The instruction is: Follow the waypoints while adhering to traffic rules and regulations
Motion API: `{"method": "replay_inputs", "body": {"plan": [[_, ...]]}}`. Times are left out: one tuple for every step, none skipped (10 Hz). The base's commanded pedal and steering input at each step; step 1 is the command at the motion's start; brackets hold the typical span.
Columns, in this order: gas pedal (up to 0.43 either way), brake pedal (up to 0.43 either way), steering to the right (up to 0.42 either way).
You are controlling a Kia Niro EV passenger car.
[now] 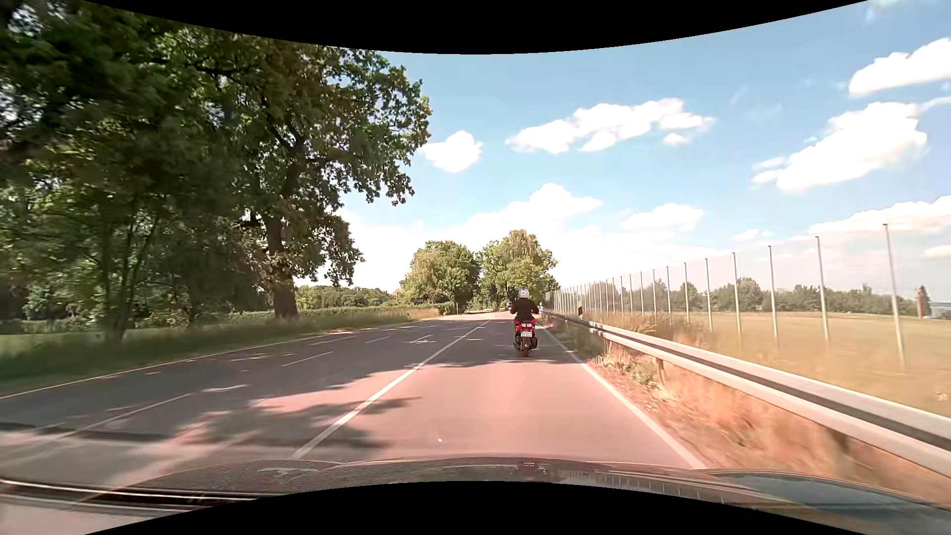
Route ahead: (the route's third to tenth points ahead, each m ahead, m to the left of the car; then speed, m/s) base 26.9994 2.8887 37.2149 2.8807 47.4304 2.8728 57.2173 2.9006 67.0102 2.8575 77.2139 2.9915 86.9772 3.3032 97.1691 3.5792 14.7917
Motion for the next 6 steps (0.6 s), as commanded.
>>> {"method": "replay_inputs", "body": {"plan": [[0.197, 0.006, 0.012], [0.189, 0.006, 0.010], [0.189, 0.006, 0.010], [0.177, 0.006, 0.010], [0.169, 0.006, 0.010], [0.169, 0.006, 0.009]]}}
